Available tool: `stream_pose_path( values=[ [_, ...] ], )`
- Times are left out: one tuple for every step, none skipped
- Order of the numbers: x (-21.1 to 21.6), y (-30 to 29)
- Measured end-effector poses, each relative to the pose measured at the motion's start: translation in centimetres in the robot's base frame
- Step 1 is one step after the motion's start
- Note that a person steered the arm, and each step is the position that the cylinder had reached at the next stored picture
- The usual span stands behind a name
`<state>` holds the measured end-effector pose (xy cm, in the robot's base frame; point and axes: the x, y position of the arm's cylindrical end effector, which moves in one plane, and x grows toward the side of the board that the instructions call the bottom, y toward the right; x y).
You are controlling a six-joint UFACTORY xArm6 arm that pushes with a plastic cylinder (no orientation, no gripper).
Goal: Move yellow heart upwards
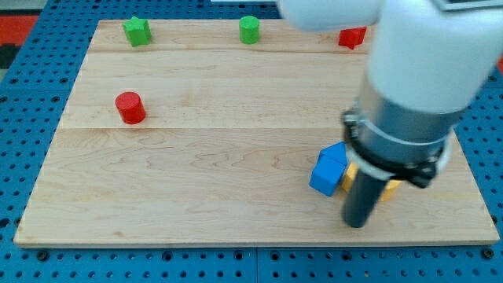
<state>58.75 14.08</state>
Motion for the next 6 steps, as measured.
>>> stream_pose_path(
  values=[
    [-1.2, 2.6],
    [-4.7, 2.9],
    [-7.6, 3.3],
    [-10.8, 3.6],
    [-13.9, 3.7],
    [-16.9, 3.8]
  ],
)
